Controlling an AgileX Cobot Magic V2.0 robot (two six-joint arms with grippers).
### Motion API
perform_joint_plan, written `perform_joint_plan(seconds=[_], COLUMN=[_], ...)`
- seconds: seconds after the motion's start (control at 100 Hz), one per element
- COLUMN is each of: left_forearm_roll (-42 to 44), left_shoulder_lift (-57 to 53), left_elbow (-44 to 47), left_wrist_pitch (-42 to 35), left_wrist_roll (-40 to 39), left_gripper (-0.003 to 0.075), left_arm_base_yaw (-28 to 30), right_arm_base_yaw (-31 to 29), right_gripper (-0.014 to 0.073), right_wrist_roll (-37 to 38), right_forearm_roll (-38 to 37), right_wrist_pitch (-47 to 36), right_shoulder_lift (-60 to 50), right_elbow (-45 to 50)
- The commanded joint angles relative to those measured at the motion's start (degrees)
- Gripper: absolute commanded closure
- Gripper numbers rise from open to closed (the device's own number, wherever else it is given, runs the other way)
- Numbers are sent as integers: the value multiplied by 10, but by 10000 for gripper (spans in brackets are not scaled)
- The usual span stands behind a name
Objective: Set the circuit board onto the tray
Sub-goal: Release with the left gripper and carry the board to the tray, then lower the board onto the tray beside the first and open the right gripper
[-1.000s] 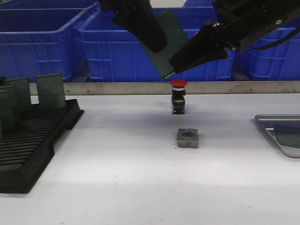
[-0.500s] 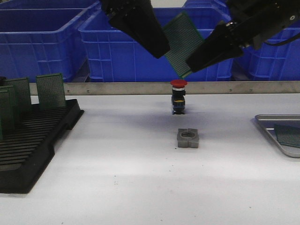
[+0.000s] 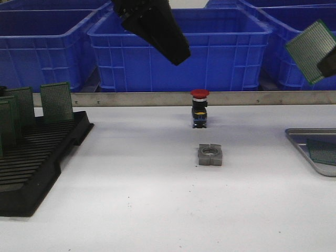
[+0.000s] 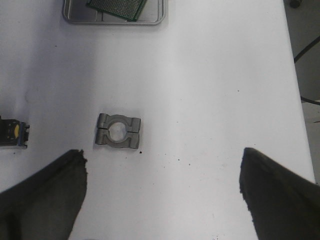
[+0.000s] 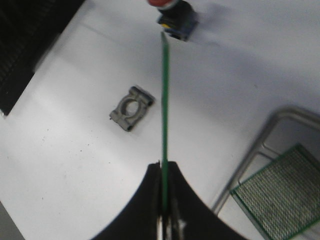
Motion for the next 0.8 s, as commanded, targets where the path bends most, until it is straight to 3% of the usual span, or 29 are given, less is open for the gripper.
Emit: perform_joint_plan(seconds=[0.0,0.17,0.61,0.71,0.79], left_forearm_roll=[-33,-33,-33,-33,-33], left_shoulder_lift=[-37,-37,-37,-37,-37], left_elbow=[-18,-18,-18,-18,-18], left_wrist_pitch=[24,24,24,24,24], left_wrist_roll=[-4,-4,-4,-4,-5], left_gripper=[134,134,134,134,134], left_arm_base_yaw=[-5,-5,-5,-5,-5], right_arm_base_yaw=[-31,-58,-59,-59,-59], right_gripper=[660,660,657,599,495], right_wrist_roll=[59,140,157,159,166], right_forearm_roll=[21,21,20,19,13], right_wrist_pitch=[26,37,38,34,26], right_shoulder_lift=[2,60,142,142,142], right_elbow=[-14,-14,-14,-14,-14])
